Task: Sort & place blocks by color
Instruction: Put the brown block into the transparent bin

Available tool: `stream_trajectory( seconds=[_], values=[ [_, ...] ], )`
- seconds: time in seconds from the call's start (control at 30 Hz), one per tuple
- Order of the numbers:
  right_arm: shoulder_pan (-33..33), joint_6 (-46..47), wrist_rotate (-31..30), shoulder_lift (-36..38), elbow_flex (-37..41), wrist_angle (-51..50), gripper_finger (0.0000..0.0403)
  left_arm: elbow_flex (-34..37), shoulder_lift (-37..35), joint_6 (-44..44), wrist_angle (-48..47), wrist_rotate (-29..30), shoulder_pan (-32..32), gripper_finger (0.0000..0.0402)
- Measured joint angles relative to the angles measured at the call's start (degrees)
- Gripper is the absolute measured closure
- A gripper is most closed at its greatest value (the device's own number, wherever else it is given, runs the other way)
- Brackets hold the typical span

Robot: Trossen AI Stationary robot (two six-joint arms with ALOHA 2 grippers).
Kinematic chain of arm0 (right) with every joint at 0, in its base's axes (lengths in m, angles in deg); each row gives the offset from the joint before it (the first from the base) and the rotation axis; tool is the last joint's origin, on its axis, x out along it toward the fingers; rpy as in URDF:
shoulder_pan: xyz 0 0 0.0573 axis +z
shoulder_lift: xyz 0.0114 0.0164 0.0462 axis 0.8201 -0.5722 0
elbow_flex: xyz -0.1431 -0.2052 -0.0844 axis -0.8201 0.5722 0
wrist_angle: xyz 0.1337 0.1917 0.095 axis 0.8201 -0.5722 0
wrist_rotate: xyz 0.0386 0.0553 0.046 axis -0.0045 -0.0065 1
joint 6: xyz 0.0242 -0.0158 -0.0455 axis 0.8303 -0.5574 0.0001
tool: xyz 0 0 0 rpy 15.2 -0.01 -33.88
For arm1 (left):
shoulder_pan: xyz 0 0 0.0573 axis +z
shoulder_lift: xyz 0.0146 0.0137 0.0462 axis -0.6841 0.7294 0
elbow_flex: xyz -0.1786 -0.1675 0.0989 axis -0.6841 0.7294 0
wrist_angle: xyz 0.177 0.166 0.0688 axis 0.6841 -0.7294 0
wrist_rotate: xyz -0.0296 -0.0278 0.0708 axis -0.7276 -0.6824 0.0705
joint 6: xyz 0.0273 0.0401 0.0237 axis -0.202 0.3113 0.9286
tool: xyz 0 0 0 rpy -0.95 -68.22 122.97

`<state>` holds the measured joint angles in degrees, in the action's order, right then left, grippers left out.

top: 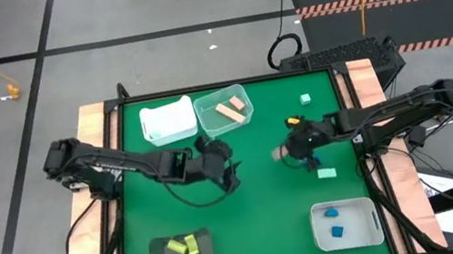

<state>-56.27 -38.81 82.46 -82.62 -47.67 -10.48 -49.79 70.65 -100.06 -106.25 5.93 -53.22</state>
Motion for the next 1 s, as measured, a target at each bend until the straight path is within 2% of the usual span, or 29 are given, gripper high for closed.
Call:
stream_trajectory(
  seconds=[0.1, 0.27, 0.4, 0.77, 1.0],
  values=[
    [0.0, 0.4, -4.6, 0.1, -0.1, 10.8, 0.0296, 0.0, 0.0, -1.2, 5.8, -0.3, 3.1, 0.0172],
    [-0.1, -5.6, -15.1, 0.1, -0.1, 28.1, 0.0296, 0.0, 0.0, -10.9, 12.4, -3.0, 8.1, 0.0172],
    [-1.5, -8.1, -17.4, 0.2, -0.1, 36.2, 0.0296, 0.0, 0.0, -15.0, 14.4, -5.0, 10.7, 0.0172],
    [-4.5, -8.1, -17.5, -2.0, -0.1, 36.0, 0.0292, 0.0, 0.0, -11.6, 22.4, -5.4, 12.1, 0.0172],
    [-4.5, -8.3, -17.5, -5.1, -1.0, 37.7, 0.0290, 0.0, 0.0, -13.2, 20.6, -4.8, 13.5, 0.0172]
  ],
)
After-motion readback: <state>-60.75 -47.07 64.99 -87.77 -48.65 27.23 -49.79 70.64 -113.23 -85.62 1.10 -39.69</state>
